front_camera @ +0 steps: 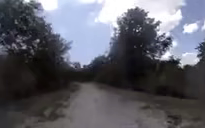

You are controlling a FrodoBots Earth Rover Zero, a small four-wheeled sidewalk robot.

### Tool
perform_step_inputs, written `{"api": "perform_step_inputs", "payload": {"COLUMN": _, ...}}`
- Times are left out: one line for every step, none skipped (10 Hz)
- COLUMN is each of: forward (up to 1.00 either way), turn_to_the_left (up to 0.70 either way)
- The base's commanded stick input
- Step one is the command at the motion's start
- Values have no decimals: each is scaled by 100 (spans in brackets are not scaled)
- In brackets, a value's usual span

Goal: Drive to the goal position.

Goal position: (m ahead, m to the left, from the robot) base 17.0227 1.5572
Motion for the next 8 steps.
{"api": "perform_step_inputs", "payload": {"forward": 85, "turn_to_the_left": 0}}
{"api": "perform_step_inputs", "payload": {"forward": 85, "turn_to_the_left": 0}}
{"api": "perform_step_inputs", "payload": {"forward": 85, "turn_to_the_left": 0}}
{"api": "perform_step_inputs", "payload": {"forward": 85, "turn_to_the_left": 0}}
{"api": "perform_step_inputs", "payload": {"forward": 85, "turn_to_the_left": 0}}
{"api": "perform_step_inputs", "payload": {"forward": 85, "turn_to_the_left": 0}}
{"api": "perform_step_inputs", "payload": {"forward": 85, "turn_to_the_left": 0}}
{"api": "perform_step_inputs", "payload": {"forward": 85, "turn_to_the_left": 0}}
